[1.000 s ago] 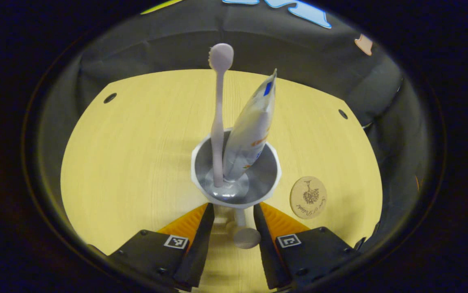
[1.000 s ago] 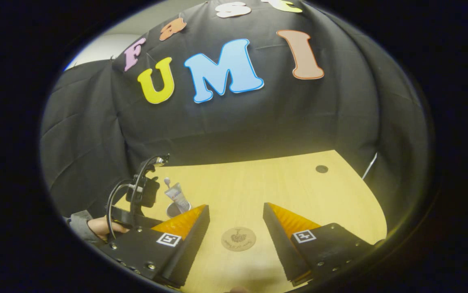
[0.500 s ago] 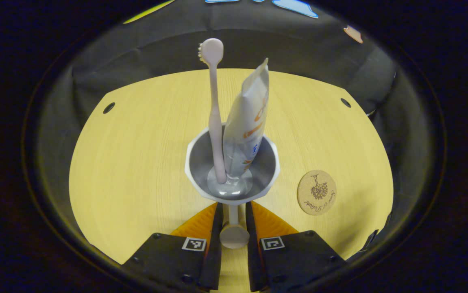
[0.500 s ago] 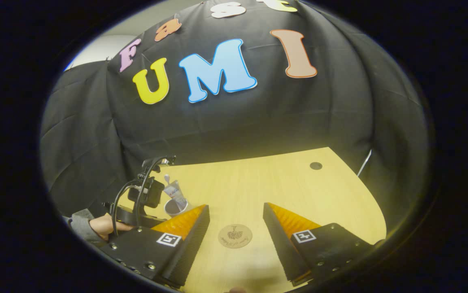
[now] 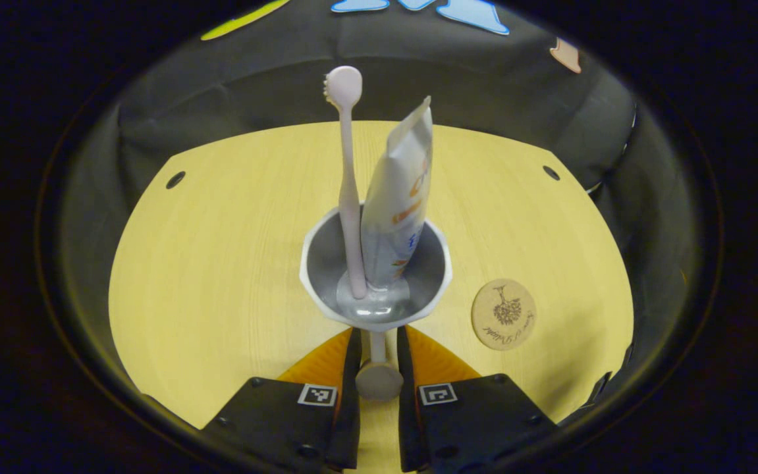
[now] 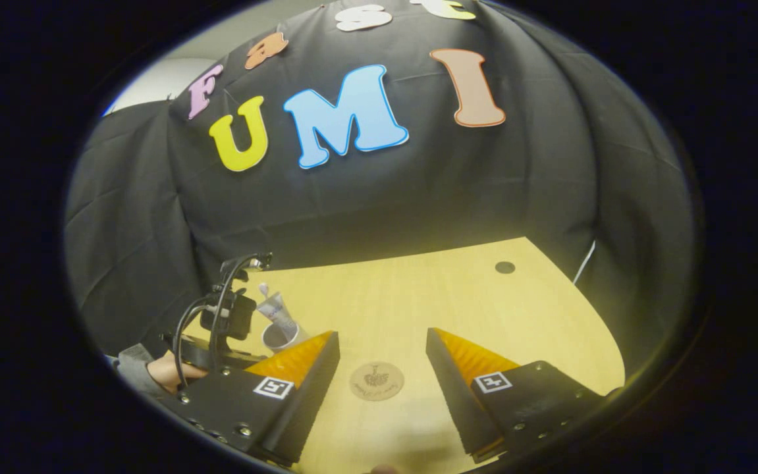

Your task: Put the toothbrush and toothpaste on the desktop into the cup, then pick up the cup and place it on the coaster on the desktop.

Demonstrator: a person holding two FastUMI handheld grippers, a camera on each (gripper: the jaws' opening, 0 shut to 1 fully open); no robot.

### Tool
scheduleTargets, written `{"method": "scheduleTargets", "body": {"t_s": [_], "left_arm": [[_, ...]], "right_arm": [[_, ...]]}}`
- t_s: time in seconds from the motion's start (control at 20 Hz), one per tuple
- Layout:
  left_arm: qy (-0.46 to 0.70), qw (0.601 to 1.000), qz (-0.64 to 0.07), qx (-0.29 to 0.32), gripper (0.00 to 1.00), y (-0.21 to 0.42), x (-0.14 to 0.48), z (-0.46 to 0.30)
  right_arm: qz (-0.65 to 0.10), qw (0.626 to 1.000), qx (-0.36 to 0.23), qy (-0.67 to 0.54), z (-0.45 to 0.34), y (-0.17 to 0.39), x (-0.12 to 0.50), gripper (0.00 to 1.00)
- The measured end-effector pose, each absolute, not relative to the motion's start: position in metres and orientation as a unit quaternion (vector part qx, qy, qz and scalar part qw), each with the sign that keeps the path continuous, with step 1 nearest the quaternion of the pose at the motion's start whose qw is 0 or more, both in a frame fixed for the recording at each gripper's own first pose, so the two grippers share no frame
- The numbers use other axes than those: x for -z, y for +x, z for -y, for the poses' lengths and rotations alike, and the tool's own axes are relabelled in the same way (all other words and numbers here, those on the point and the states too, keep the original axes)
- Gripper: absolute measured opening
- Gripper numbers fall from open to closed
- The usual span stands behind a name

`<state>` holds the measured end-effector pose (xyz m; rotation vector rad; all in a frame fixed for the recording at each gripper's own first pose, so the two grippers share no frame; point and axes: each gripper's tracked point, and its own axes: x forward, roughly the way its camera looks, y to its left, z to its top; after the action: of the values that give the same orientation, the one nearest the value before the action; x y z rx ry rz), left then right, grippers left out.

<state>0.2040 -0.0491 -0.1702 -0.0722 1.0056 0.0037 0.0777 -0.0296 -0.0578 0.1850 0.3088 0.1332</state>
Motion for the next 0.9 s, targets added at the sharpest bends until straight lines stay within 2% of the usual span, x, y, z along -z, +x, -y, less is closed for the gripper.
{"method": "scheduleTargets", "body": {"t_s": [0.55, 0.9], "left_arm": [[-0.018, 0.873, -0.478, 0.094, 0.3, 0.203, 0.157, 0.148], [-0.005, 0.86, -0.495, 0.126, 0.3, 0.197, 0.172, 0.189]], "right_arm": [[-0.151, 0.984, -0.036, 0.091, 0.056, 0.055, 0.059, 0.84], [-0.156, 0.98, 0.004, 0.12, 0.089, 0.035, 0.068, 0.84]]}}
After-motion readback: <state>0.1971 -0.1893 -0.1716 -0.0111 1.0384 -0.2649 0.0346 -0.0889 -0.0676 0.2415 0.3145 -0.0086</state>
